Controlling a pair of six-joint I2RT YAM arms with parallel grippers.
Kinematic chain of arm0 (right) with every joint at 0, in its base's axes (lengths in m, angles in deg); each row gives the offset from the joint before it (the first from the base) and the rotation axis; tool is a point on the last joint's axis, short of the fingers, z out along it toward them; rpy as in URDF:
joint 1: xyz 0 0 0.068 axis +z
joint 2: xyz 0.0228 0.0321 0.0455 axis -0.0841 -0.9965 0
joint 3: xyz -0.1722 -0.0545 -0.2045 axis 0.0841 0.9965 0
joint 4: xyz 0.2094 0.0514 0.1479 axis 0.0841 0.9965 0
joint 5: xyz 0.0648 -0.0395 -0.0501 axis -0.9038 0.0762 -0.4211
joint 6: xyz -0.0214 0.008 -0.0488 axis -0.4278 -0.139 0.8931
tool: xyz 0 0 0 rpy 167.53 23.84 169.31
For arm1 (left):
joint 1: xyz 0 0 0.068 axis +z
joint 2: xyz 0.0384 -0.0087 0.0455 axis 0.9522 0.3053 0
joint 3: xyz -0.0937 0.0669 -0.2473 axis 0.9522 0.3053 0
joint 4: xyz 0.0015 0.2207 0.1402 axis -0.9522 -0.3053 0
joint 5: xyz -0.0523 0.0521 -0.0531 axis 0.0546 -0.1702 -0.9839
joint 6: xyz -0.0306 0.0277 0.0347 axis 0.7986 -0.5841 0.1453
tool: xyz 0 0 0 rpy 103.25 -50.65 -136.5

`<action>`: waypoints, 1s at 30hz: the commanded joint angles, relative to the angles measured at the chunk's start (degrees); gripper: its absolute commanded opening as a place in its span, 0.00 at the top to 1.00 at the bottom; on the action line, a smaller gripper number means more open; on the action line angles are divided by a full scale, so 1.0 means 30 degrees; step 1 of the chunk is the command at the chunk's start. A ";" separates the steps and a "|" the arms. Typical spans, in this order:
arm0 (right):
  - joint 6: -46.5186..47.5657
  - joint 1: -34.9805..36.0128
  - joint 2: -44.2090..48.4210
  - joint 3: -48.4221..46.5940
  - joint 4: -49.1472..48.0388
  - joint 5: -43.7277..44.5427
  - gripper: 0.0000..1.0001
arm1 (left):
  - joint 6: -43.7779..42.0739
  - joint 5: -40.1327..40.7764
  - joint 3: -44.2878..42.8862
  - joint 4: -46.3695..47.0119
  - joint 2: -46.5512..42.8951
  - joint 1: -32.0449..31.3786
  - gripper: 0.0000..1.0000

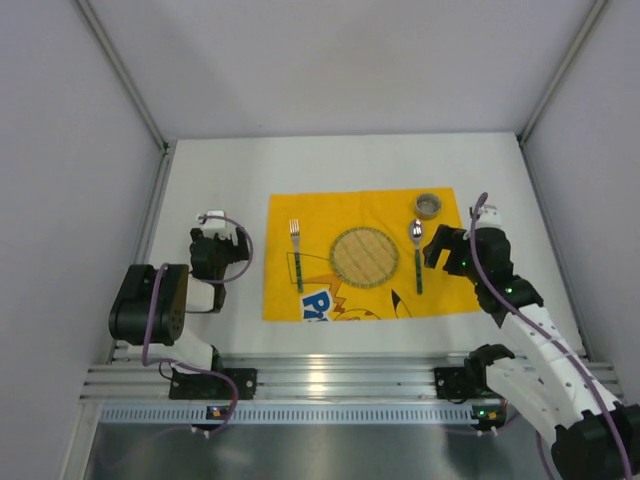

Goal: Set the dinner table for one person

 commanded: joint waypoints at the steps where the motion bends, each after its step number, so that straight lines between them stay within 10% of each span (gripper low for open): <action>1: 0.1901 0.0133 -0.0888 0.0121 -0.5847 -0.1058 0.00 | 0.0241 -0.0552 -0.0364 0.1630 -0.0166 0.0076 0.01; 13: 0.9314 -0.1007 -0.6543 0.2490 -1.5186 0.1026 0.00 | 0.0212 -0.0582 -0.0363 0.1688 -0.0166 0.0047 0.01; 18: 0.9435 -0.2415 -1.0877 0.4340 -2.2451 -0.1142 0.00 | 0.0212 -0.0553 -0.0363 0.1659 -0.0166 0.0047 0.01; 30: 0.7996 -0.5464 -1.3047 0.6413 -2.8598 -0.2575 0.00 | 0.0241 -0.0552 -0.0363 0.1659 -0.0165 0.0047 0.01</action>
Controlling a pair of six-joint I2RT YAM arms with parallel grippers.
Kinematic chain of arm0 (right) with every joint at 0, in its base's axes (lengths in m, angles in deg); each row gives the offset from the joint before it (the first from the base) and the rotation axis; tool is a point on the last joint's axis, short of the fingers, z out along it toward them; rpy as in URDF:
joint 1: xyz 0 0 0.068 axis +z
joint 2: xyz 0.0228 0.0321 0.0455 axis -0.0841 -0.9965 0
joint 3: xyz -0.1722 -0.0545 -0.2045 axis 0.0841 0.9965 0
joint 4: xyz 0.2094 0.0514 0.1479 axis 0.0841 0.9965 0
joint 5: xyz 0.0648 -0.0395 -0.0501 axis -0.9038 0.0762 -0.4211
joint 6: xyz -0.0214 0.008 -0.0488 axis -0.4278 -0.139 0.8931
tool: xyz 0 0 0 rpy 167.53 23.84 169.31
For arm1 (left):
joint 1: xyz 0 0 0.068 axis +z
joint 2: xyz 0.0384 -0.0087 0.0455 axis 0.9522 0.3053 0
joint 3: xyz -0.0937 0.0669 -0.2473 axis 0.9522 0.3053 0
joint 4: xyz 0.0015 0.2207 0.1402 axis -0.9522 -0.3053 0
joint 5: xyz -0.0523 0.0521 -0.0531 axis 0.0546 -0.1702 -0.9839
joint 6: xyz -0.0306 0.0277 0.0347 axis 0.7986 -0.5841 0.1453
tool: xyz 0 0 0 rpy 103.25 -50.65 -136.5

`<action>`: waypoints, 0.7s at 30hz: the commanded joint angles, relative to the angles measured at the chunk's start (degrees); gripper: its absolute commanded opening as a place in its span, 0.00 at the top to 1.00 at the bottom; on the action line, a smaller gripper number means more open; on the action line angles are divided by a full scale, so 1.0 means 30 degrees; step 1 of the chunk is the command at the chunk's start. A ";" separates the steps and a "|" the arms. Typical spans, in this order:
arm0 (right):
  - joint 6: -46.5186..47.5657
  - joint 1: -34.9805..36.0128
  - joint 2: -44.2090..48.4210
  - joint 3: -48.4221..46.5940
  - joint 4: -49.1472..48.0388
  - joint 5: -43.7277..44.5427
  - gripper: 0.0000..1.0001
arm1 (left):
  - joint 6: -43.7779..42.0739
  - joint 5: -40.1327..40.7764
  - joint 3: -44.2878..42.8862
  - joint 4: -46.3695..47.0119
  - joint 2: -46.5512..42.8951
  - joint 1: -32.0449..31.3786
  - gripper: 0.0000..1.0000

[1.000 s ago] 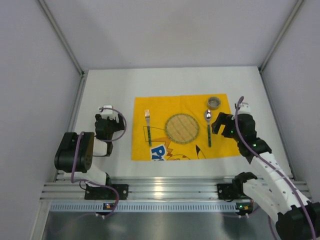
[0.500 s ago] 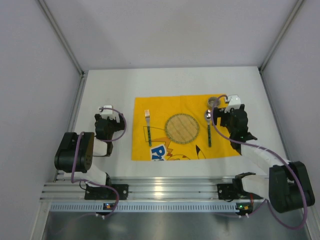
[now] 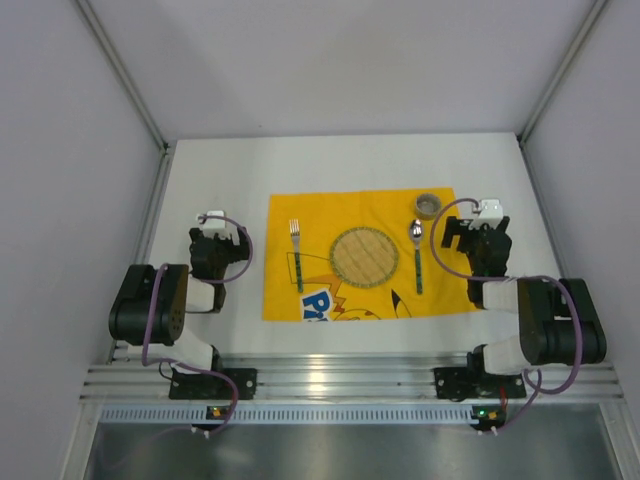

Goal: Set the dinner table for one person

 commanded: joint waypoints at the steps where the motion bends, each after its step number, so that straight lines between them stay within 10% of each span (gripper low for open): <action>1: -0.0046 -0.0051 -0.0525 0.1952 -0.6779 -0.1988 0.00 | 0.0139 -0.0290 -0.0392 0.1499 -0.0166 0.0047 0.01; 21: 0.0103 -0.0254 -0.0441 0.1546 -0.5798 -0.2578 0.00 | 0.0139 -0.0290 -0.0363 0.1528 -0.0136 0.0047 0.01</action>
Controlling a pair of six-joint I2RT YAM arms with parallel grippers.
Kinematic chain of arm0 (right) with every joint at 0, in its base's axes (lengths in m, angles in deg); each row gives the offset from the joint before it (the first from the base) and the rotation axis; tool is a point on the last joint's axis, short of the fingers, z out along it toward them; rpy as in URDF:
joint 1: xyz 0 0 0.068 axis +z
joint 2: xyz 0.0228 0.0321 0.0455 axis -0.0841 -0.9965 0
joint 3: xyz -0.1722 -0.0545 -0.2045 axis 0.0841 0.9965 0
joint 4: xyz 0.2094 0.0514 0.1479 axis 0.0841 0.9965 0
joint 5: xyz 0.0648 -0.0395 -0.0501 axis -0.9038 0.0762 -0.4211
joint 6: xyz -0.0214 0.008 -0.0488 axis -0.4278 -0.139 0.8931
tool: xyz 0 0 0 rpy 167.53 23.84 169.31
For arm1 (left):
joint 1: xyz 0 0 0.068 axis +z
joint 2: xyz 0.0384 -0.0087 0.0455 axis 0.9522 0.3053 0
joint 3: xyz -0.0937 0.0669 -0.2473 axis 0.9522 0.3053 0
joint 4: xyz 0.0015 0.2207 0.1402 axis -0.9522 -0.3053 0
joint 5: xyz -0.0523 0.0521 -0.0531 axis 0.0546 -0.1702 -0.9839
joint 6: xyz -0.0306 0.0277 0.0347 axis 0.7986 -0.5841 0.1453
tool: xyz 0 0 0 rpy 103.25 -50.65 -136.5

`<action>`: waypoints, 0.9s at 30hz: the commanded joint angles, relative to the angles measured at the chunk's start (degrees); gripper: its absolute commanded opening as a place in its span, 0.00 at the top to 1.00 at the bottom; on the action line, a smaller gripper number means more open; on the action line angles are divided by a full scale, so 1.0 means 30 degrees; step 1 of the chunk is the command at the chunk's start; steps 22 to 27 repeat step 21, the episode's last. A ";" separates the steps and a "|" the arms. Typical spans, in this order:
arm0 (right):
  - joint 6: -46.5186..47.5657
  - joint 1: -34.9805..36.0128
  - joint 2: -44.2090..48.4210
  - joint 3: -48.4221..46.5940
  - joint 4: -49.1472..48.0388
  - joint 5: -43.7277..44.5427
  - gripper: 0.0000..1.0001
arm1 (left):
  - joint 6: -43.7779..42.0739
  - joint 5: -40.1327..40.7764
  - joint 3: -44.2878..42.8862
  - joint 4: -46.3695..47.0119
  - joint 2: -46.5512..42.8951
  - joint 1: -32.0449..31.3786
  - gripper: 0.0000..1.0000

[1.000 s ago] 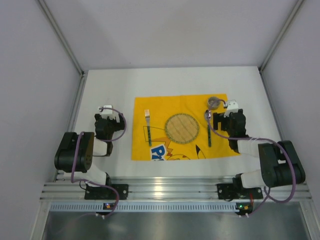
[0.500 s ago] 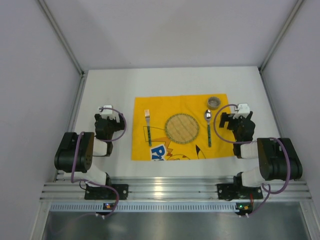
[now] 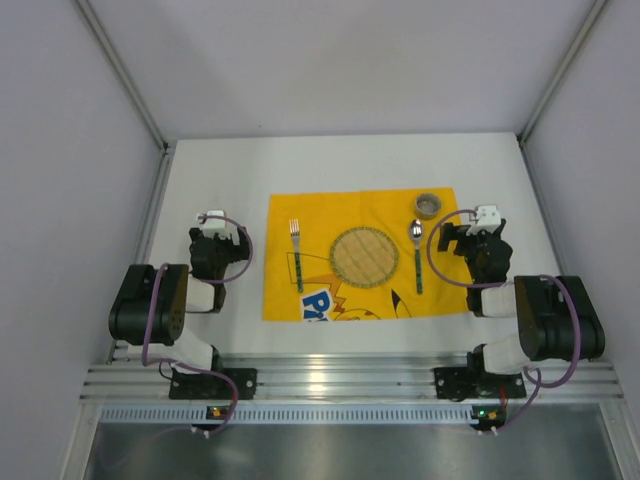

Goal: Set the dinner table for one person

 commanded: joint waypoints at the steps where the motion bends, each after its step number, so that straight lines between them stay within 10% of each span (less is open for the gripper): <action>1: -0.0021 -0.0144 0.0004 -0.0269 -0.1303 -0.0429 0.00 | 0.0139 -0.0290 -0.0363 0.1514 -0.0165 0.0047 0.01; 27: 0.0037 -0.0027 0.0091 -0.0327 -0.1070 -0.0253 0.00 | 0.0139 -0.0290 -0.0363 0.1514 -0.0137 0.0047 0.01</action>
